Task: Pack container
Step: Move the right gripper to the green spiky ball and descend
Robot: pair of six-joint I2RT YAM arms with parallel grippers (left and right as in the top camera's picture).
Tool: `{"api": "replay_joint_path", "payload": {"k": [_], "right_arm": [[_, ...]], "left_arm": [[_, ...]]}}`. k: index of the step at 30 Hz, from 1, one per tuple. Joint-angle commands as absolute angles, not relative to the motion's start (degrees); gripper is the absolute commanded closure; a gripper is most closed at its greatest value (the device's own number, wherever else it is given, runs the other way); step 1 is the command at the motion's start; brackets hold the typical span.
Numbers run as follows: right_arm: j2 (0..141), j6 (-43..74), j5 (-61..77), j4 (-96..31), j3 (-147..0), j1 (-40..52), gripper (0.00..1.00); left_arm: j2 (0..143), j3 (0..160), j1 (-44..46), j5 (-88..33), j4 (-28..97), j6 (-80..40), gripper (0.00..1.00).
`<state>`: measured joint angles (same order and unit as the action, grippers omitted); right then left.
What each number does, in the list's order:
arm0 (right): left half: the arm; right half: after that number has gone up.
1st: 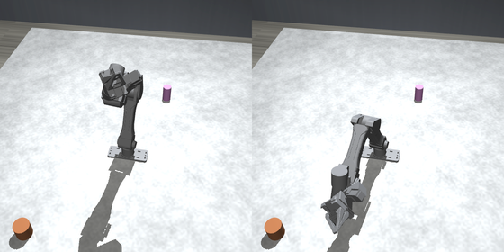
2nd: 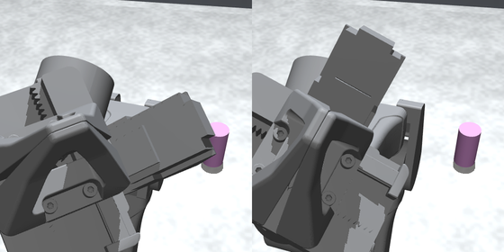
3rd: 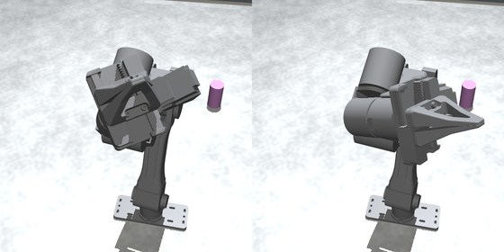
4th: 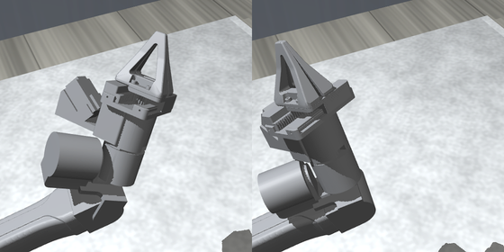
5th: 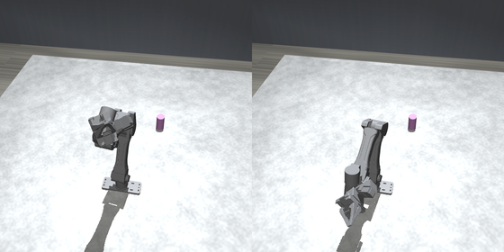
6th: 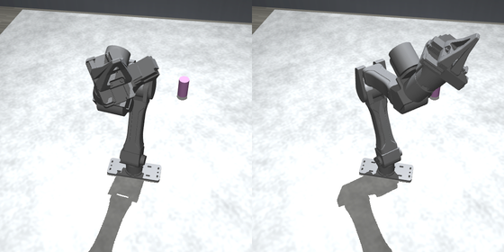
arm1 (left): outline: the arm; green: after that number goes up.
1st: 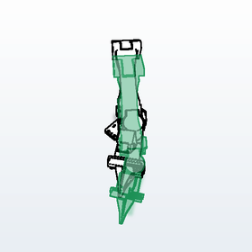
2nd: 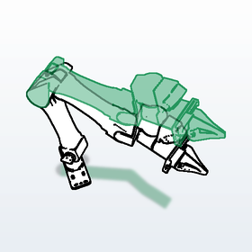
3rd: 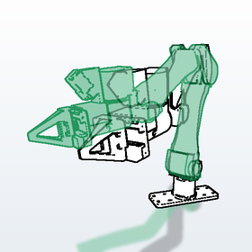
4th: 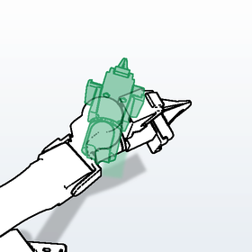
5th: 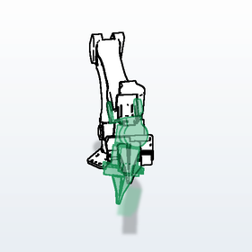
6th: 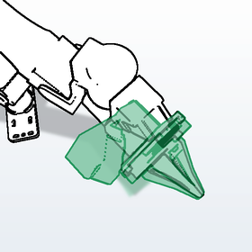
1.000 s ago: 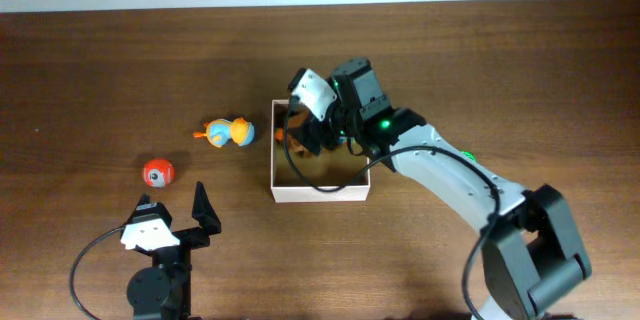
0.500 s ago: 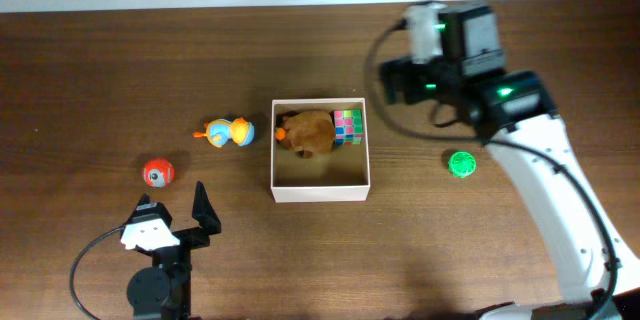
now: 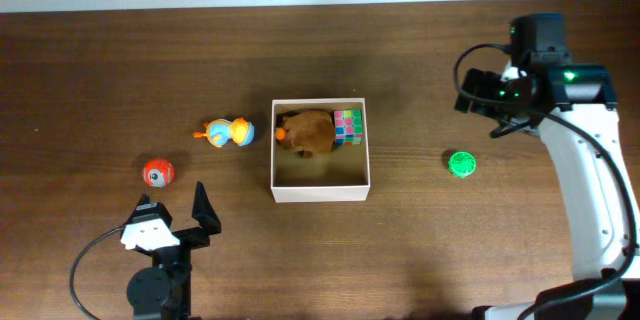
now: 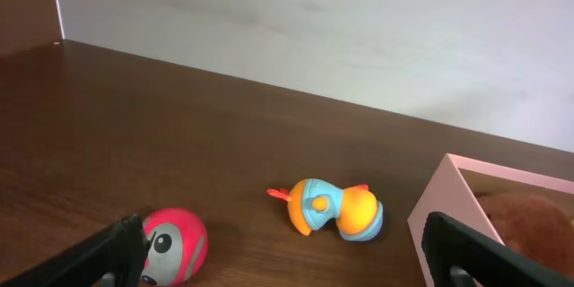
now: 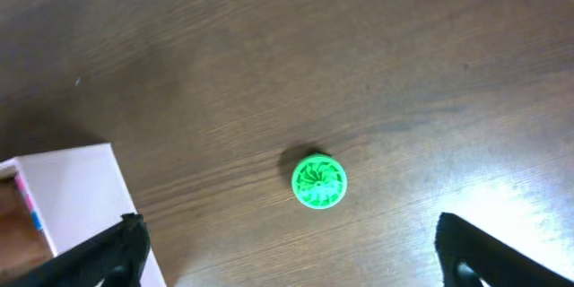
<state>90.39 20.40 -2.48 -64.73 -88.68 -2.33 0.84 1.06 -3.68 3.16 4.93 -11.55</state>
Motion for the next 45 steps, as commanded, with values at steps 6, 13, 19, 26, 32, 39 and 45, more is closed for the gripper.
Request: {"api": "replay_joint_path", "payload": {"k": [6,13,19,26,32,39,45], "right_arm": [[91.35,21.93,-0.82,-58.43,-76.34,-3.84,0.07],[91.35,21.91,-0.64,-48.75,-67.72,-3.84,0.12],[91.46,21.26,-0.64,-40.53,-61.32,-3.84,0.14],[91.46,20.4,-0.64,-33.08,-54.61,-3.84,0.14],[92.97,19.75,-1.74,-31.2,-53.89,-3.84,0.14],[96.55,19.38,-2.11,-29.3,-53.89,-3.84,0.16],[98.1,18.68,-2.11,-28.23,-53.89,-3.84,0.21]], "left_arm": [[0.3,0.75,-3.92,2.35,4.99,-10.79,0.01],[0.3,0.75,-3.92,2.35,4.99,-10.79,0.01],[0.3,0.75,-3.92,2.35,4.97,-10.79,0.01],[0.3,0.75,-3.92,2.35,4.97,-10.79,0.01],[0.3,0.75,-3.92,2.35,4.97,-10.79,0.01],[0.3,0.75,-3.92,2.35,4.97,-10.79,0.01],[0.3,0.75,-3.92,2.35,4.97,-10.79,0.01]]}}
